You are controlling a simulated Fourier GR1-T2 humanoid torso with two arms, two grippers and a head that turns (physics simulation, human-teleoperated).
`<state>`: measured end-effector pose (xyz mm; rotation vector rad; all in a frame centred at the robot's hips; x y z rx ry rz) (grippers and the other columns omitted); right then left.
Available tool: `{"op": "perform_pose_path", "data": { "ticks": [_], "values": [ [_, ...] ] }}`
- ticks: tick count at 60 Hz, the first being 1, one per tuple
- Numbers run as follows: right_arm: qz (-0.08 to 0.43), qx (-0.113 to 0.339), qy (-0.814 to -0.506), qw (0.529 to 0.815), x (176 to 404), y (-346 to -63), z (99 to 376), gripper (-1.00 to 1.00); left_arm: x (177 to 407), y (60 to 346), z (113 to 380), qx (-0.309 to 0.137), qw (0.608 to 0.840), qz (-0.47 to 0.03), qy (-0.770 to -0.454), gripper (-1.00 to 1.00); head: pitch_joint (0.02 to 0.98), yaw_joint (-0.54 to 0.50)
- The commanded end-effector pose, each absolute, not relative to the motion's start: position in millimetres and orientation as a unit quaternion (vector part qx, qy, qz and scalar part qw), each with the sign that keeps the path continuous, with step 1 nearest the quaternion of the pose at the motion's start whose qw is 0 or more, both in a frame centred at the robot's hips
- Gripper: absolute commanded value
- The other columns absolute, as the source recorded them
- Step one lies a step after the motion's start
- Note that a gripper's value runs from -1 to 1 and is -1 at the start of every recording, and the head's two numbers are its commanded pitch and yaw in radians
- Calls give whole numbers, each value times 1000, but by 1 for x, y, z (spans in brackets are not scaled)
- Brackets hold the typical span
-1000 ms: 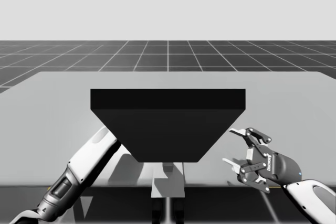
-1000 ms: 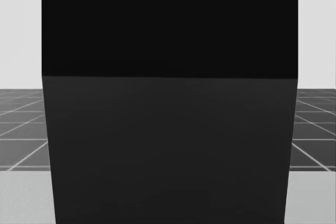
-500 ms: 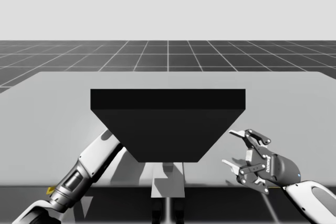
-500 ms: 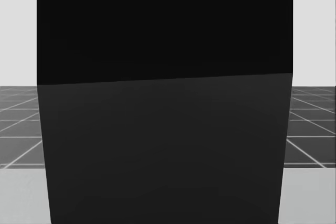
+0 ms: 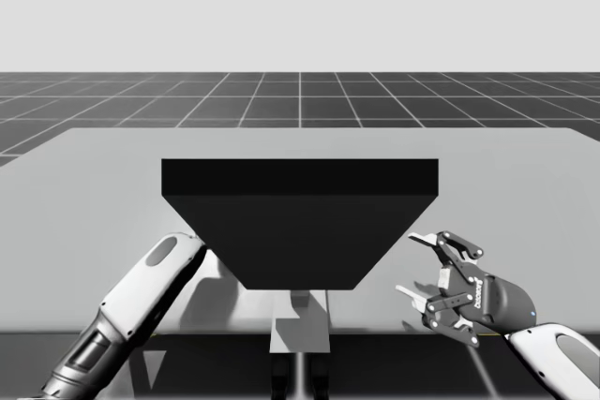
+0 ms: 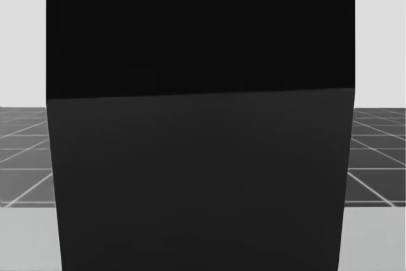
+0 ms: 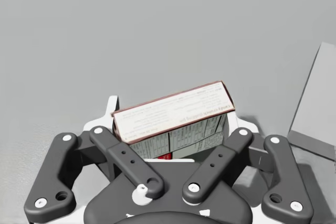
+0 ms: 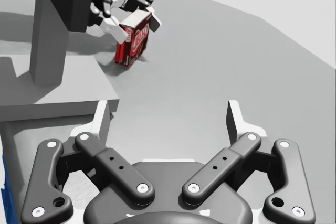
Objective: Reach around the screen and pick up the object behind it.
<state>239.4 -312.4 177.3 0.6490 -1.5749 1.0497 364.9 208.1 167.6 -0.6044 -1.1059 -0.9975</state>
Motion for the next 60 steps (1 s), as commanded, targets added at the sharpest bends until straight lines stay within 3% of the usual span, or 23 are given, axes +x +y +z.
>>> {"op": "perform_pose_path", "data": {
  "ticks": [1, 13, 31, 39, 47, 57, 60],
  "values": [
    [439, 276, -669, 532, 240, -313, 178, -1000, 355, 236, 182, -276, 678, -469, -495, 1000, 176, -5],
    [439, 273, -673, 530, 240, -312, 180, -1000, 336, 280, 198, -244, 684, -450, -520, 1000, 165, 1],
    [438, 263, -677, 530, 241, -313, 181, -1000, 316, 326, 251, -178, 670, -419, -586, 1000, 155, 6],
    [434, 262, -681, 528, 241, -313, 182, -1000, 309, 333, 288, -152, 649, -402, -628, 1000, 155, 6],
    [432, 261, -683, 528, 241, -314, 182, -1000, 299, 336, 328, -126, 612, -383, -680, 1000, 151, 7],
    [432, 256, -682, 531, 242, -315, 182, -1000, 288, 336, 365, -122, 569, -335, -741, 1000, 149, 6],
    [434, 254, -676, 538, 243, -316, 182, -1000, 286, 336, 371, -121, 566, -326, -747, 1000, 150, 6]
  ]
}}
